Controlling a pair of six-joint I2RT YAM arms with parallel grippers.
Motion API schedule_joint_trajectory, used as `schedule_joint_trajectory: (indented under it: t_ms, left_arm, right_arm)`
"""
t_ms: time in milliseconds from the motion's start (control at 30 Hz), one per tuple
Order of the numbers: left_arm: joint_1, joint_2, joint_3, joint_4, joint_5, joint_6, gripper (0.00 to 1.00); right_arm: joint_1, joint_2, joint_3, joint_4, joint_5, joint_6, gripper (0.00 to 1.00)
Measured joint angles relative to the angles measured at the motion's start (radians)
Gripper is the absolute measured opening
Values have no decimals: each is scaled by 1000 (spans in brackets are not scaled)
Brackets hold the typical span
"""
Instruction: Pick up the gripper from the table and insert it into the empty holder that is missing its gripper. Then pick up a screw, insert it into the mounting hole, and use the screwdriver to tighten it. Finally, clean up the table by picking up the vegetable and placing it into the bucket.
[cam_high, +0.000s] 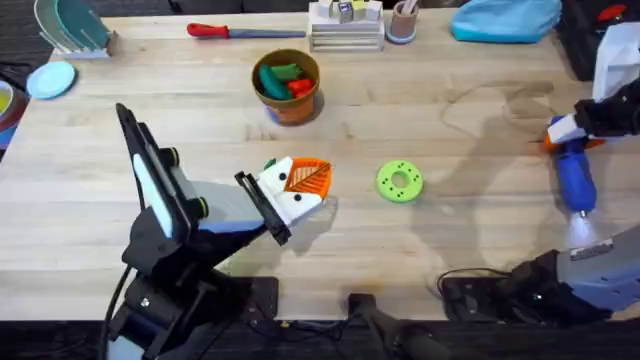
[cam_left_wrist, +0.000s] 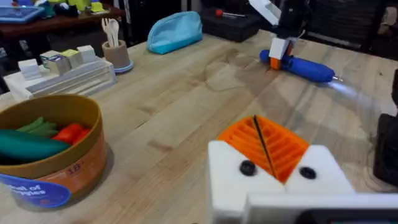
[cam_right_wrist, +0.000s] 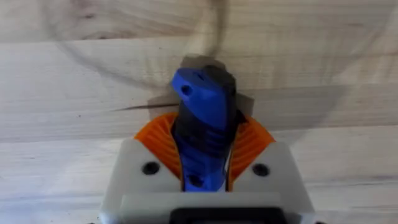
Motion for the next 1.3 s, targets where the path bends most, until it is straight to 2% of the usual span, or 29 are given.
schedule_joint_trajectory:
  t_ms: [600, 867, 1100, 1300]
  left_arm:
    - [0, 0, 0, 0, 0, 0, 7]
    - [0, 0, 0, 0, -2, 0, 7]
    - [0, 0, 0, 0, -3, 0, 7]
    - [0, 0, 0, 0, -3, 0, 7]
  right_arm:
    - [0, 2, 8, -24, 5, 6, 261]
    - [0, -10, 57, -92, -18, 121, 247]
    - [8, -218, 94, -94, -106, 228, 238]
    - [62, -408, 97, -103, -132, 283, 229]
